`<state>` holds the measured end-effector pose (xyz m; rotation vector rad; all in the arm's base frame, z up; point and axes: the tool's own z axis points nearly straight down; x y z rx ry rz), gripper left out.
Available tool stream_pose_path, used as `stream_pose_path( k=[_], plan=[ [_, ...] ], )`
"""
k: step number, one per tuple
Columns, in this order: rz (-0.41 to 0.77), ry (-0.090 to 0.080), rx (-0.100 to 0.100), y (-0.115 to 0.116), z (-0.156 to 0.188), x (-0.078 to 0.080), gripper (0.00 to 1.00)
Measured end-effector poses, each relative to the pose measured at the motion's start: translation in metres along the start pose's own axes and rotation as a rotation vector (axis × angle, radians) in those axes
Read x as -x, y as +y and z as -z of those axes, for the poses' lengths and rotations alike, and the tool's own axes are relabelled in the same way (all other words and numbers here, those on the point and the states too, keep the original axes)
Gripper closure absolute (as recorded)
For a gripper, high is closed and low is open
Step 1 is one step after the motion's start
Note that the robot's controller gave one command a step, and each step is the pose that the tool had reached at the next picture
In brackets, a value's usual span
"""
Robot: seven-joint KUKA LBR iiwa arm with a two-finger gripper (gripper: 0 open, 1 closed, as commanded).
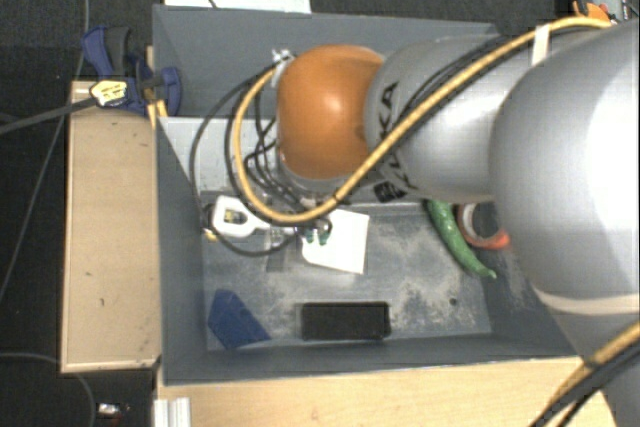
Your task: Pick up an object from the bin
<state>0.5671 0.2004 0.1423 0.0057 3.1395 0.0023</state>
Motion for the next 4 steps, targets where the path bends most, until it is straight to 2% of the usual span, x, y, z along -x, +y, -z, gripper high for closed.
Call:
stream_pose_path(
  k=[1,2,3,4],
  plan=[
    [-0.257,0.003,-0.002,-0.0259,-0.0729,0.0113,0.0],
    [-0.233,0.001,0.0,-0.027,-0.0717,0.0072,0.0],
    [-0.253,-0.002,0.002,-0.0257,-0.0711,0.0124,0.0],
    [-0.239,0.001,0.0,-0.0269,-0.071,0.0087,0.0]
  ],
)
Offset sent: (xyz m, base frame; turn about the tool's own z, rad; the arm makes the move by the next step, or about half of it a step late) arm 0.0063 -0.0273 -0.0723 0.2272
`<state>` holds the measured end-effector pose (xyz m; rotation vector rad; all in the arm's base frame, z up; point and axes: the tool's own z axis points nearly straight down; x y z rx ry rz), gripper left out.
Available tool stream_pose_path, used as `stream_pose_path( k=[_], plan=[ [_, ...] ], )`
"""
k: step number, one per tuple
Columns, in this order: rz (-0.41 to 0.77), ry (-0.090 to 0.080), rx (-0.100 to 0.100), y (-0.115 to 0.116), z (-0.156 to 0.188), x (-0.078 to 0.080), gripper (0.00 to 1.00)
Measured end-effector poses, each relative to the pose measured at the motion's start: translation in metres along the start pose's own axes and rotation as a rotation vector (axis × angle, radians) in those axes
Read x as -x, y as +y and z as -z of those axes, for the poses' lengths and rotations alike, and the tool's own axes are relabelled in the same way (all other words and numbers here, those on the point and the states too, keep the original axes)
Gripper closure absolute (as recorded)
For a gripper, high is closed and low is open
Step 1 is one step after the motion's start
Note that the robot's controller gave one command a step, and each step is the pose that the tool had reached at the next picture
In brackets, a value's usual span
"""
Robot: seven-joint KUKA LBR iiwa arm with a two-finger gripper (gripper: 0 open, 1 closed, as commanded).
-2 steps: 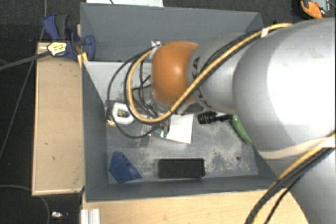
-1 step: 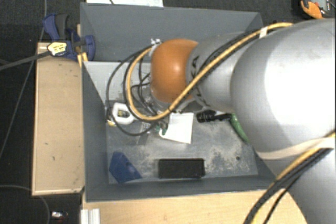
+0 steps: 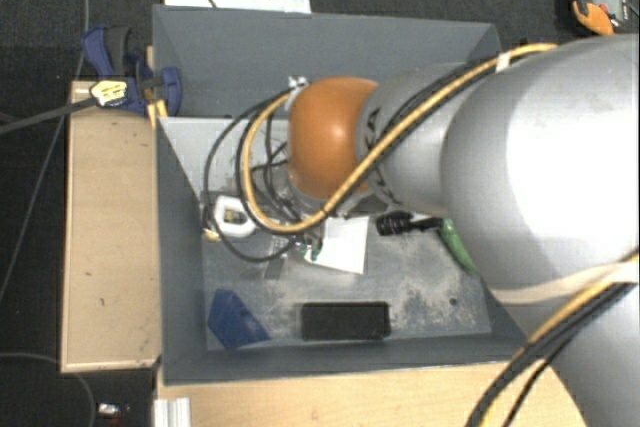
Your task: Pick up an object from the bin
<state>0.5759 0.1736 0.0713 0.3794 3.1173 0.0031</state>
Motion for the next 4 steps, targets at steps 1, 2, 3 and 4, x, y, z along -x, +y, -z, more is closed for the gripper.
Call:
stream_pose_path(
  k=[1,2,3,4],
  plan=[
    [-0.013,-0.005,0.004,0.002,0.001,0.004,1.0],
    [-0.014,-0.005,0.004,0.002,0.001,0.004,1.0],
    [-0.015,-0.007,0.005,0.002,0.014,0.004,1.0],
    [-0.016,-0.004,0.003,0.001,0.028,0.004,1.0]
  ],
)
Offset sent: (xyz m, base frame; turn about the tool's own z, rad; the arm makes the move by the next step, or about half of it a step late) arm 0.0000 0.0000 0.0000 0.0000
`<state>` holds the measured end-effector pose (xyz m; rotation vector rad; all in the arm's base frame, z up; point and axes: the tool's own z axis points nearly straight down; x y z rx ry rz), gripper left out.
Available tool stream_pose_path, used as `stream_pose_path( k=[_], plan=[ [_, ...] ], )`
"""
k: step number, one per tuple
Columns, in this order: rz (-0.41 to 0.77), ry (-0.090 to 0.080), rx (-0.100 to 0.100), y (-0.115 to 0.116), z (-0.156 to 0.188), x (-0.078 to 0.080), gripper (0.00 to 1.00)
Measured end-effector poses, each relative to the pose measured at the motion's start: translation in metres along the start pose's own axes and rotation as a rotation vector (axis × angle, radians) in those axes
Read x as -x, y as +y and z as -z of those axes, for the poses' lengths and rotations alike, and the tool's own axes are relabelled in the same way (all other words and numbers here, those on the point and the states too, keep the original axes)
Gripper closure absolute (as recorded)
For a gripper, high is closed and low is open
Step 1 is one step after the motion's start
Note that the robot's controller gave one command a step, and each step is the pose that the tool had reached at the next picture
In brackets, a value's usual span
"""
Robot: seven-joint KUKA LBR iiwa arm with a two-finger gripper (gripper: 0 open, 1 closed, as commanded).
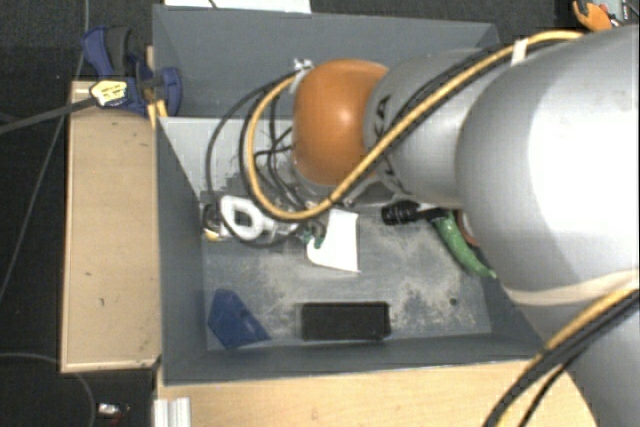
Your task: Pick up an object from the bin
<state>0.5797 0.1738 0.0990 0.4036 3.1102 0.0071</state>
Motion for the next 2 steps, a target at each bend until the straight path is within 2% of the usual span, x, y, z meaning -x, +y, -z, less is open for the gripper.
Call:
stream_pose_path(
  k=[2],
  plan=[
    [0.001,-0.005,0.003,0.001,0.062,0.002,1.0]
  ],
)
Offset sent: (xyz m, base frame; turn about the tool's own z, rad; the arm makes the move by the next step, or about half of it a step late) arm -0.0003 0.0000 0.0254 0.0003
